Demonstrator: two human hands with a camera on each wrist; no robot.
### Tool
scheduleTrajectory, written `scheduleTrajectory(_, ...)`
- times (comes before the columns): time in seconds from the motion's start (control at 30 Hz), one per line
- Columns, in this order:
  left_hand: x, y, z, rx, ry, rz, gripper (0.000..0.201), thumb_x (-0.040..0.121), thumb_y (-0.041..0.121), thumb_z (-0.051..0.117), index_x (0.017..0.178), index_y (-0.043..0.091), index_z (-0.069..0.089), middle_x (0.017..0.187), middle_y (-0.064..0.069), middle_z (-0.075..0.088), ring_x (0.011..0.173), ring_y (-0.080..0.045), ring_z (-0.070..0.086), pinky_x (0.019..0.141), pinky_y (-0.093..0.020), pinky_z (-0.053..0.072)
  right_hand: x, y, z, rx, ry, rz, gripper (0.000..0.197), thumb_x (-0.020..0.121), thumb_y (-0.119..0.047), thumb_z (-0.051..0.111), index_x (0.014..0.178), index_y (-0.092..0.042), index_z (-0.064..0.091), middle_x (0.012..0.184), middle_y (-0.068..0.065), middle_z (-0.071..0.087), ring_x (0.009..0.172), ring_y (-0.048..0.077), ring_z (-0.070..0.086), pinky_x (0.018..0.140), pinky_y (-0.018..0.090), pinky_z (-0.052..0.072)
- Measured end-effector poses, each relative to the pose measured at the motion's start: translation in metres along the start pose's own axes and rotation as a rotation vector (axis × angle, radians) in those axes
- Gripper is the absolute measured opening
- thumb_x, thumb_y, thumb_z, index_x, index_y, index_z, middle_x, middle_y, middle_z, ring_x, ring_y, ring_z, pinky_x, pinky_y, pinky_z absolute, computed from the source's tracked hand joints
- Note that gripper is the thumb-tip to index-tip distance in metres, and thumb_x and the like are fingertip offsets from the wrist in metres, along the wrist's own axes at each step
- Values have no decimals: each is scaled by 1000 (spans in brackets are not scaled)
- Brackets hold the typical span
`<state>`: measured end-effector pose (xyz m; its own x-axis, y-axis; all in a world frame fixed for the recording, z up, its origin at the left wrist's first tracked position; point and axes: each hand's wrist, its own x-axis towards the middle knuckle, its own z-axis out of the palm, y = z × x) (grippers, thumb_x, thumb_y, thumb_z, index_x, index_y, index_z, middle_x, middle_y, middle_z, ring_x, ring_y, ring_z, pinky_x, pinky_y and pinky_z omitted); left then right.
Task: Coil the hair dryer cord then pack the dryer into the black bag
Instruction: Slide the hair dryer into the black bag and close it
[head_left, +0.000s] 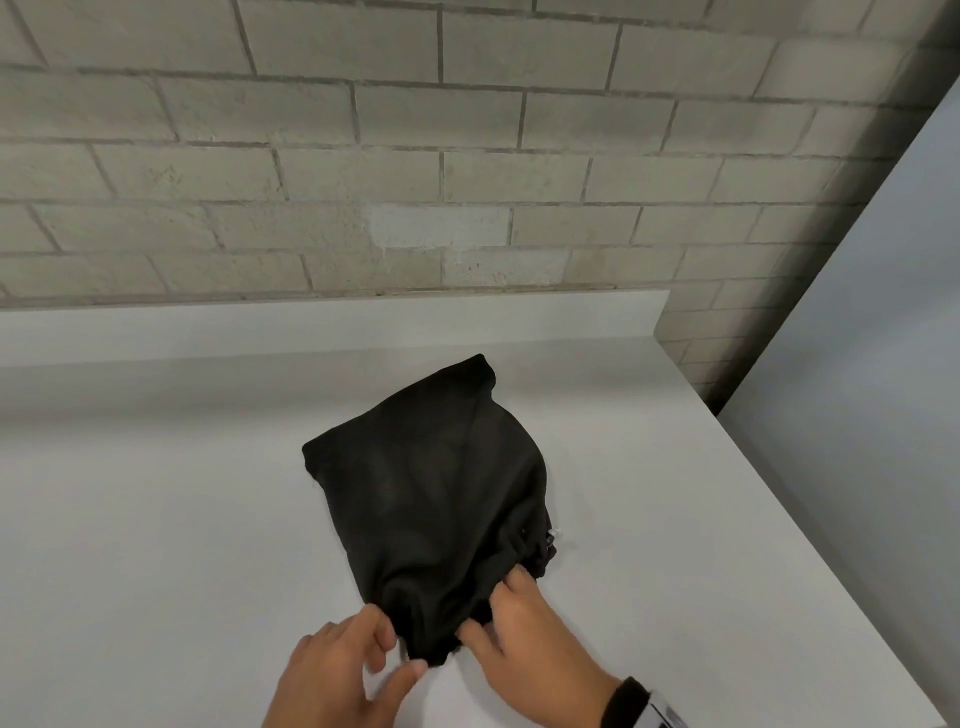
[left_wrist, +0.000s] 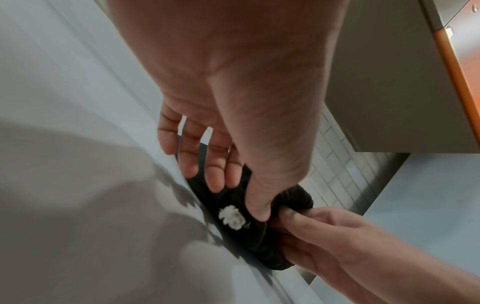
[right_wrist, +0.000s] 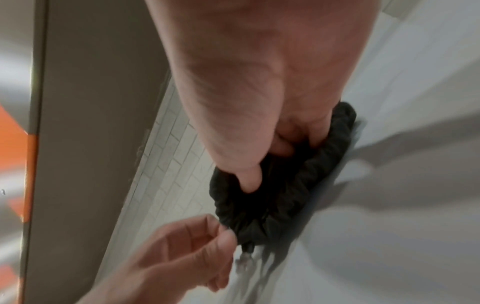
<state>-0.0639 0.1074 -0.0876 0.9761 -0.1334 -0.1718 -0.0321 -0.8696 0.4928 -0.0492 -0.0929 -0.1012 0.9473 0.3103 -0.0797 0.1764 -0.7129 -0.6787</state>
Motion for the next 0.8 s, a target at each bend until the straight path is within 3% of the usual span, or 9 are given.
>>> scheduleTrajectory(0.07,-1,1,2,64,-45,-19,47,74,82,51,87,37,45,86,22,59,85,-1,55,87,-15,42,-9,2,-10,23,-49,4,45,95,-44,51,136,-24,49,134,-12,46,124,2,42,109,17,34)
scheduleTrajectory(0.13,-1,2,5,65,-42,6,54,69,87,49,90,37,49,86,23,58,86,-1,54,90,-17,41,-18,6,-23,40,-31,-32,29,92,-40,54,116,-27,64,115,-17,60,106,-3,54,95,14,44)
scheduleTrajectory(0.2,0,1,10,101,-48,7,51,70,86,51,89,40,47,83,22,55,85,-1,52,90,-17,40,-23,10,-36,84,60,-31,11,90,-28,58,89,-28,69,87,-18,67,84,2,62,73,12,47)
scheduleTrajectory(0.27,4,-2,16,104,-45,7,41,75,80,54,83,42,43,79,21,52,80,-3,50,91,-17,40,-23,17,-47,113,243,11,14,88,-20,61,78,-27,66,79,-15,67,75,7,63,62,11,45)
scheduleTrajectory(0.37,4,-8,22,111,13,47,25,88,64,54,87,42,42,79,20,49,79,-6,47,91,-15,39,-19,27,-62,23,434,37,24,89,-13,63,95,-35,57,93,-22,61,86,0,58,70,4,41)
scheduleTrajectory(0.5,5,-15,28,102,38,78,16,92,56,53,91,40,50,78,22,46,82,-7,48,81,-13,36,-10,46,-71,-148,193,19,43,95,-25,60,135,-31,45,132,-20,46,119,-6,42,95,-2,23)
scheduleTrajectory(0.63,1,-21,30,55,51,113,23,93,51,50,78,38,40,73,22,40,77,-7,49,77,-13,39,-8,52,-72,-203,115,27,27,96,-37,57,120,-25,61,99,-15,63,86,-1,57,74,2,38)
scheduleTrajectory(0.7,-2,-26,27,27,33,126,31,89,51,54,67,39,36,65,21,39,65,-5,47,63,-10,38,-11,57,-73,-221,124,-4,24,96,-43,53,106,-26,67,85,-16,64,75,0,57,67,7,41)
scheduleTrajectory(0.8,-10,-43,20,35,91,137,15,76,55,54,69,48,43,61,25,43,49,3,45,46,-6,34,-22,63,-75,-281,99,-26,23,97,-49,46,100,-35,64,79,-17,60,72,0,54,64,9,40)
